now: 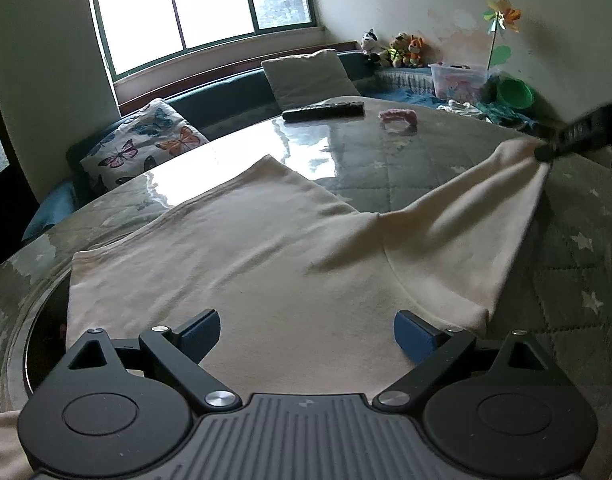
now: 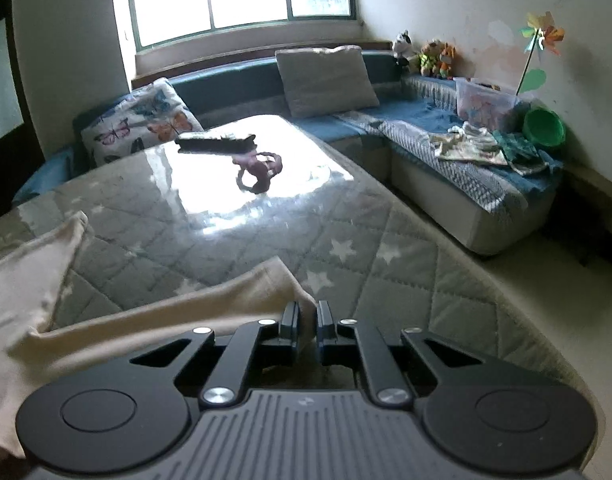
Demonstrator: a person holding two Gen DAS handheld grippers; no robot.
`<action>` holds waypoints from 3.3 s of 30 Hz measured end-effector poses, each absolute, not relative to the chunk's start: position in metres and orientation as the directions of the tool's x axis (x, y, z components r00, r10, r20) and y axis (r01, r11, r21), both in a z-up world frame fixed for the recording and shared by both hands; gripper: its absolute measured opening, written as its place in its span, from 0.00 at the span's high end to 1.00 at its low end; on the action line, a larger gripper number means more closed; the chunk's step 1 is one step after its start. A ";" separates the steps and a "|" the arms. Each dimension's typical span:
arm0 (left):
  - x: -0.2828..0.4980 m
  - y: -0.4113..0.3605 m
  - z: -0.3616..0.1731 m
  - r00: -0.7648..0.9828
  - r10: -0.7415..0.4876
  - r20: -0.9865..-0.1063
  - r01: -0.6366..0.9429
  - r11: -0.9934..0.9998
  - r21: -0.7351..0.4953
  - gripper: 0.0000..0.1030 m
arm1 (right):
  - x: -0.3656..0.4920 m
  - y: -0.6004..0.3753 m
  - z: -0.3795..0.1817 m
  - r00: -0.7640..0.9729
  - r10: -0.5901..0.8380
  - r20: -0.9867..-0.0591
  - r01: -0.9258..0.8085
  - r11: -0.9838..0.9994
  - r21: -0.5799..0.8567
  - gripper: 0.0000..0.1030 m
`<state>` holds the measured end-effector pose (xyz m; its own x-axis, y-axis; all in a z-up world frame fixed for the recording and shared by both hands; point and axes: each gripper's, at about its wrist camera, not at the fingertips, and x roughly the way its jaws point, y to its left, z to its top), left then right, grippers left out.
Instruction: Fold clothes
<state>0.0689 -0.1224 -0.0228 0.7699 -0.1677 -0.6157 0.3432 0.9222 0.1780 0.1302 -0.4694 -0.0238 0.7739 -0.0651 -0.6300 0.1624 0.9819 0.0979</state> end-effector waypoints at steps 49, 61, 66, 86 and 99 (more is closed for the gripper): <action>0.008 -0.002 0.000 0.818 -0.001 -0.575 0.018 1.000 0.024 0.28 | 0.100 -0.279 0.002 0.541 0.420 -0.729 -0.560 0.826 0.061 0.90; 0.003 0.003 0.004 0.796 -0.078 -0.600 0.065 0.997 -0.043 0.96 | 0.107 -0.291 -0.003 0.544 0.436 -0.717 -0.541 0.835 0.098 0.90; -0.006 0.009 0.005 0.781 -0.021 -0.624 0.026 1.000 -0.001 0.96 | 0.123 -0.282 0.000 0.574 0.433 -0.695 -0.538 0.839 0.079 0.89; 0.040 0.000 -0.012 0.768 -0.051 -0.638 0.077 0.997 0.012 0.92 | 0.146 -0.269 -0.024 0.574 0.415 -0.706 -0.501 0.860 0.098 0.89; 0.010 0.045 -0.003 0.786 0.066 -0.614 -0.078 0.997 0.007 0.58 | 0.126 -0.227 -0.016 0.538 0.457 -0.708 -0.608 0.793 0.051 0.88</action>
<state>0.0099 0.0450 -0.0034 0.7863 0.0657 -0.6144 -0.0783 0.9969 0.0065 0.1255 -0.2272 -0.0159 0.5380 0.4575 -0.7080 -0.6075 0.7927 0.0505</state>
